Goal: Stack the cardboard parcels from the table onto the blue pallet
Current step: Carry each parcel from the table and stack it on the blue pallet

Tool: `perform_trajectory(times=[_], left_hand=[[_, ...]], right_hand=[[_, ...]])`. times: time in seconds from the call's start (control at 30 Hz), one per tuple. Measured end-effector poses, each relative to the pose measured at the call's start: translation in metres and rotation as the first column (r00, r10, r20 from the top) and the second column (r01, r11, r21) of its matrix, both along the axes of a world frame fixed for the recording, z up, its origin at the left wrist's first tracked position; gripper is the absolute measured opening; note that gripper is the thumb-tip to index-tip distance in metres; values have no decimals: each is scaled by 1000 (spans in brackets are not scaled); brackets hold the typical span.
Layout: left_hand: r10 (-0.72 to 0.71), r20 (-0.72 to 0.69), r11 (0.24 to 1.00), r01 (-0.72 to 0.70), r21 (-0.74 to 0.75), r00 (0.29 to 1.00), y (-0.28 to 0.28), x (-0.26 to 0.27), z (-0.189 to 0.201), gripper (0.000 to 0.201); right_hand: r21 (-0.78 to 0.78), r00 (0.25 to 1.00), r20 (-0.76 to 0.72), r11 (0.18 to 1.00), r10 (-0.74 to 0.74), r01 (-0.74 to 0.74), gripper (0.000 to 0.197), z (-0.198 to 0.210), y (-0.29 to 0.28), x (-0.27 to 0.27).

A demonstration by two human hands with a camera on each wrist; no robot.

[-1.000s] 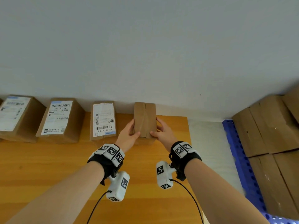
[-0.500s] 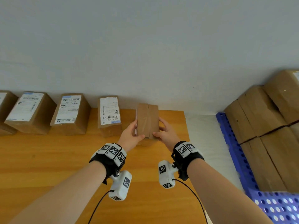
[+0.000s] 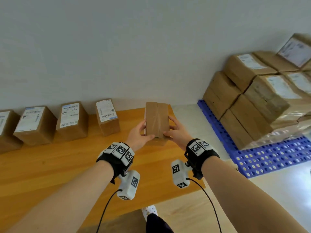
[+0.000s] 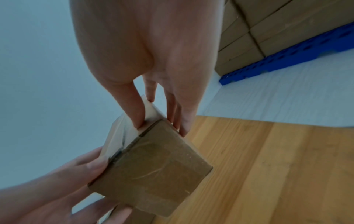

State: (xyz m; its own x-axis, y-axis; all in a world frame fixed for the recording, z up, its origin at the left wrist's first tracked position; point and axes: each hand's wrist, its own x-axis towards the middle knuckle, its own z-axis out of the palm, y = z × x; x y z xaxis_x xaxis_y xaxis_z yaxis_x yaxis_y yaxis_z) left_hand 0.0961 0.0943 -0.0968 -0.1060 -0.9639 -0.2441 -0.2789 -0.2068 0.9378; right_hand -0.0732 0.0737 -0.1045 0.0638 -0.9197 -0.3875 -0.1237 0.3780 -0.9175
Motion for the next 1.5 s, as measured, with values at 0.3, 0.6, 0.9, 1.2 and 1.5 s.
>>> perform_trajectory(times=[0.3, 0.6, 0.9, 1.2, 1.5], left_hand=[[-156, -6, 987, 156, -41, 988, 8, -71, 44, 80], [-232, -12, 965, 228, -129, 973, 24, -166, 94, 81], [-143, -46, 970, 131, -204, 989, 59, -258, 141, 77], [-95, -50, 963, 79, -258, 994, 65, -342, 174, 77], [-164, -9, 944, 155, -292, 986, 21, -402, 213, 77]], right_hand=[[-52, 988, 2, 987, -152, 151, 74, 54, 51, -76], [-144, 984, 48, 974, -169, 175, 73, 105, 78, -179], [-255, 999, 11, 966, -44, 46, 74, 151, 95, -279], [-344, 1000, -13, 939, 20, -23, 73, 183, 89, -367], [-373, 999, -23, 928, -30, 19, 70, 213, 48, -428]])
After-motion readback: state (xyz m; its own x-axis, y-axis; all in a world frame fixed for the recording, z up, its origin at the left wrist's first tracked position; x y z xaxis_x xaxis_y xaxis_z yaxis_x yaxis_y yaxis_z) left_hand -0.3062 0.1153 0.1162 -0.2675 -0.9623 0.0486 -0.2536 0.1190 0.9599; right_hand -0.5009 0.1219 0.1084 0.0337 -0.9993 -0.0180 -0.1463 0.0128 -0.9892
